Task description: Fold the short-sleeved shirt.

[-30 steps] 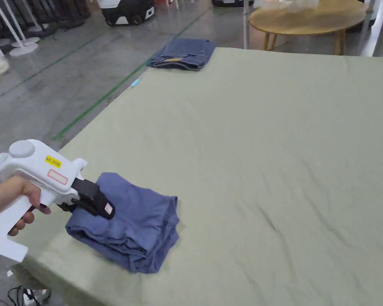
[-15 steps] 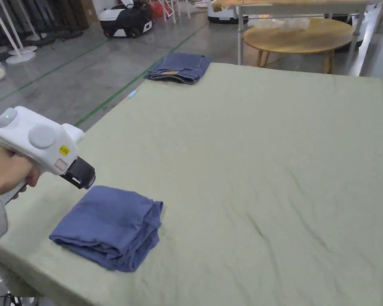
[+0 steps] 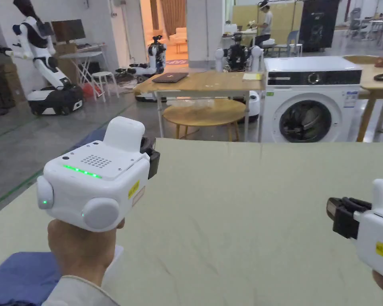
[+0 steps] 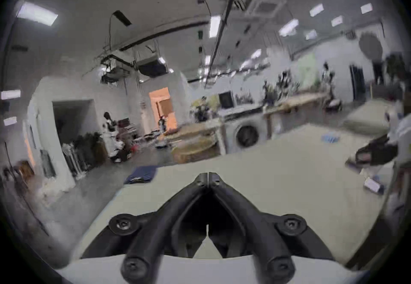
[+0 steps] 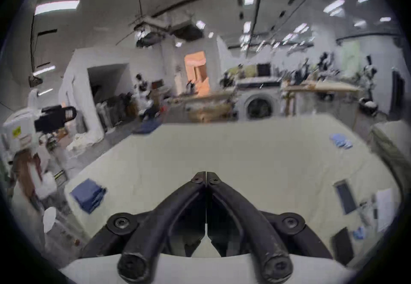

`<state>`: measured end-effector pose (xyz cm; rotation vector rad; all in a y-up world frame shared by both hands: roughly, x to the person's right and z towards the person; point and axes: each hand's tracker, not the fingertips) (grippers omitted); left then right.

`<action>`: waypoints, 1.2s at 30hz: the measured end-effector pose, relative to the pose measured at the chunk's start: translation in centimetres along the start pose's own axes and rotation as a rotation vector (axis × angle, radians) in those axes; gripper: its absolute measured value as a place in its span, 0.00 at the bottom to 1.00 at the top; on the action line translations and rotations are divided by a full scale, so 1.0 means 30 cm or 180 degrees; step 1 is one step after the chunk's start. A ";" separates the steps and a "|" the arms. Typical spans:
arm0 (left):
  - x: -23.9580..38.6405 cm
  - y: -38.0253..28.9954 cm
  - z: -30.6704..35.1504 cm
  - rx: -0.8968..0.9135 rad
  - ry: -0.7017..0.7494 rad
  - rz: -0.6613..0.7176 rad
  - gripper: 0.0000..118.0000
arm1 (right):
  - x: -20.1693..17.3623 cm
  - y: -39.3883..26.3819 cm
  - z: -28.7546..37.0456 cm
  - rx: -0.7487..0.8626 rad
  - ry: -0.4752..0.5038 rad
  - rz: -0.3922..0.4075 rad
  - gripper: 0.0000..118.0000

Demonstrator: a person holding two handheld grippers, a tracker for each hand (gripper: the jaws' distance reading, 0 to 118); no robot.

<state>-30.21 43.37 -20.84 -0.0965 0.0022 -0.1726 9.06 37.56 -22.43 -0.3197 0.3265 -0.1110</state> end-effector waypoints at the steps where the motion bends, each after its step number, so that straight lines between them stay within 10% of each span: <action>1: 0.088 0.028 0.053 0.0053 0.0010 0.0121 0.00 | 0.013 0.030 0.029 0.0100 -0.0103 0.0039 0.00; 12: 0.350 0.028 0.123 0.0045 -0.0033 0.0710 0.00 | 0.132 0.179 0.204 0.0670 -0.0930 0.0317 0.00; 35: 0.320 0.046 0.094 0.0059 0.0055 0.0498 0.00 | 0.118 0.178 0.128 0.0616 -0.0770 0.0292 0.00; 36: 0.324 0.044 0.097 0.0086 0.0063 0.0472 0.06 | 0.121 0.179 0.119 0.0616 -0.0746 0.0294 0.19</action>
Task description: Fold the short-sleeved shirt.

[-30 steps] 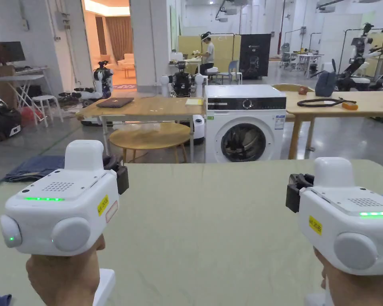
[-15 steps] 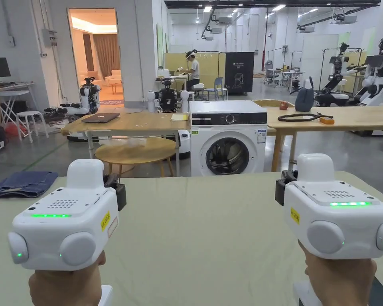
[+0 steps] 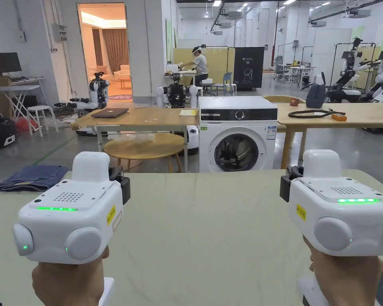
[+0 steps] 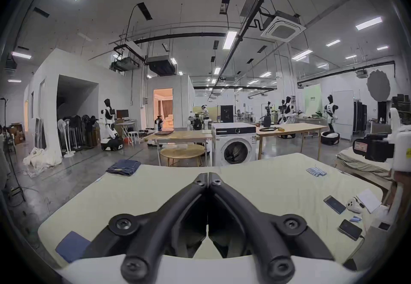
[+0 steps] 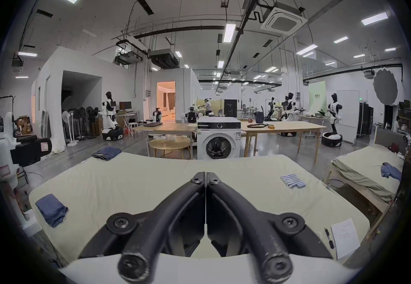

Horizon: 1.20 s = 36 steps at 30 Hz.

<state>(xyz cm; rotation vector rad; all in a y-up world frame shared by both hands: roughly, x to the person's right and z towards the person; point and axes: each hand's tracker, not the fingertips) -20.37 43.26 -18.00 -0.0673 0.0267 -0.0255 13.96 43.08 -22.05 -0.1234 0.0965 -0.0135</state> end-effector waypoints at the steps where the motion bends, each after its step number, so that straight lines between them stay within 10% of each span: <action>1: -0.014 0.002 -0.014 0.0025 -0.0095 -0.0029 0.38 | -0.001 0.000 -0.003 0.0010 -0.0006 0.0031 0.54; 5: -0.040 0.004 -0.056 0.0084 -0.0408 0.0545 1.00 | 0.000 -0.003 -0.027 0.0059 0.0093 -0.0031 0.99; 14: -0.061 0.019 -0.082 -0.0114 -0.0919 0.0514 1.00 | 0.012 -0.028 -0.079 -0.0010 -0.0039 -0.0076 1.00; 21: 0.014 0.008 -0.044 0.0087 0.0084 -0.0174 1.00 | 0.013 -0.015 -0.038 -0.0024 -0.0049 -0.0096 1.00; 24: -0.002 0.013 -0.042 -0.0025 -0.0414 0.0180 1.00 | 0.016 -0.003 -0.036 -0.0034 -0.0053 -0.0158 1.00; 36: -0.018 0.017 -0.061 -0.0502 0.0073 0.0400 1.00 | 0.013 0.006 -0.016 -0.0021 -0.0019 -0.0176 1.00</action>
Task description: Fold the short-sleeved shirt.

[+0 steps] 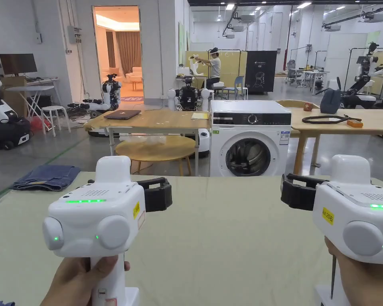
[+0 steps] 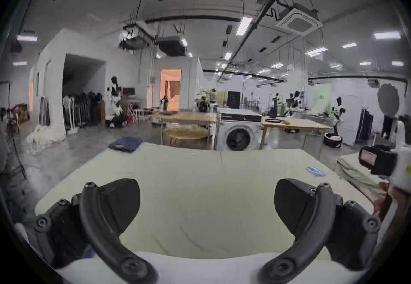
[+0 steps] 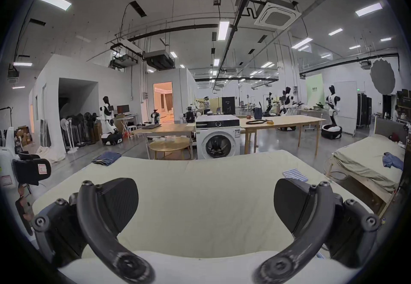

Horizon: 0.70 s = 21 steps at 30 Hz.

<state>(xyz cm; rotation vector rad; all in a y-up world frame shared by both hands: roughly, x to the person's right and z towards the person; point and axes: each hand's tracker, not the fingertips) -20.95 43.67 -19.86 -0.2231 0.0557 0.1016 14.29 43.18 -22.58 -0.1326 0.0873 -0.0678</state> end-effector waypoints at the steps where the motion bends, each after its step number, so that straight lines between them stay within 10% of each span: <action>1: -0.023 -0.004 -0.028 0.0051 -0.0049 0.0103 1.00 | 0.001 -0.002 0.001 -0.0001 0.0003 0.0008 1.00; 21: -0.048 0.039 0.014 0.0054 -0.0446 0.0340 1.00 | -0.027 0.023 0.021 0.0029 0.0083 0.0025 1.00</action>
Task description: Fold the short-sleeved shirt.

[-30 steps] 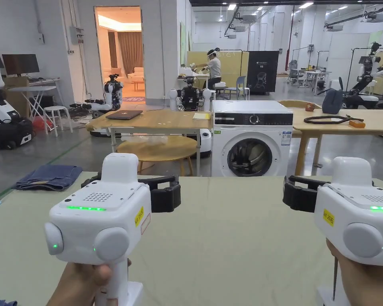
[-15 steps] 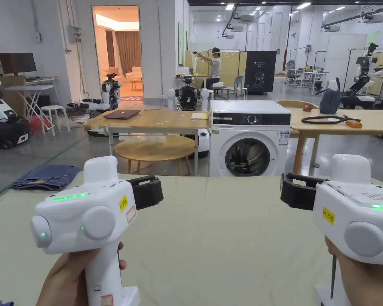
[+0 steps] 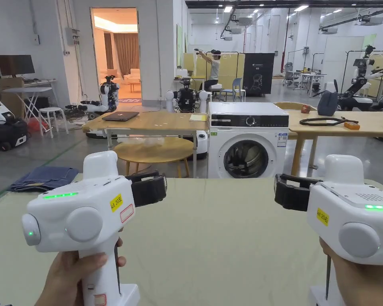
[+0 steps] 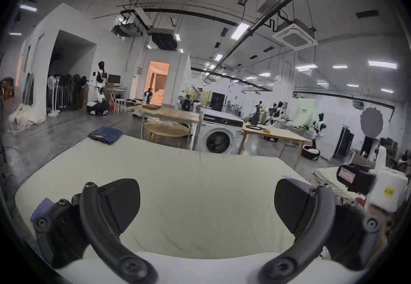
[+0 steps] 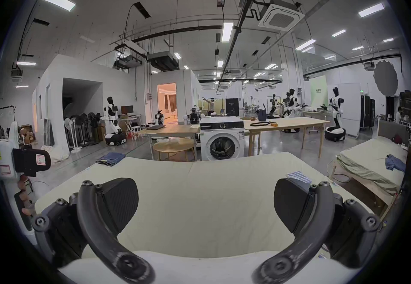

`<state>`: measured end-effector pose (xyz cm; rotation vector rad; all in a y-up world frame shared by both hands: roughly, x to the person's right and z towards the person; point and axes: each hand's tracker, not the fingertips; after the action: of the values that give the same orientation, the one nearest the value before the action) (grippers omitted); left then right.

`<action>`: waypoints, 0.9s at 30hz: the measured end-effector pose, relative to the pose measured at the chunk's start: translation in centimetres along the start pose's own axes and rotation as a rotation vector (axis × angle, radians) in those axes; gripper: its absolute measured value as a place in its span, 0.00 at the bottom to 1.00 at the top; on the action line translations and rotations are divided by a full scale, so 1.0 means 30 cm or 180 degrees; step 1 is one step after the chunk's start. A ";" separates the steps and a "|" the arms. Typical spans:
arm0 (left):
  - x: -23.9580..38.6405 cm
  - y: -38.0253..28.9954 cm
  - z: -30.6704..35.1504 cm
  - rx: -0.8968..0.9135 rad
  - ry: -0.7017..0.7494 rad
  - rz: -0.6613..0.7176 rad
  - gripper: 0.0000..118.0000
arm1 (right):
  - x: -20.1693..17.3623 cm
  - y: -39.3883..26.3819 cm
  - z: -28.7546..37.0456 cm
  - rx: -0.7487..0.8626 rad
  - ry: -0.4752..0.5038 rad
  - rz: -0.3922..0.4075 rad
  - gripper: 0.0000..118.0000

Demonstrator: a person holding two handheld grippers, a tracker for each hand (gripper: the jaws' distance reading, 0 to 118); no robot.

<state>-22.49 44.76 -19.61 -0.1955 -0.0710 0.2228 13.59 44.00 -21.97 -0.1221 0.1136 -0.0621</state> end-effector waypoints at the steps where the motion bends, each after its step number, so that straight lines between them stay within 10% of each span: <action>1: 0.005 0.002 0.001 0.0008 0.0007 -0.0005 1.00 | -0.001 0.003 0.003 -0.0001 0.0009 0.0003 1.00; 27: 0.040 0.012 0.026 0.0278 0.0083 -0.0370 1.00 | -0.009 0.015 -0.003 0.0004 0.0024 0.0028 1.00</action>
<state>-21.46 45.51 -18.87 -0.1069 -0.0464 0.1071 13.34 44.46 -22.10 -0.1201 0.1215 -0.0540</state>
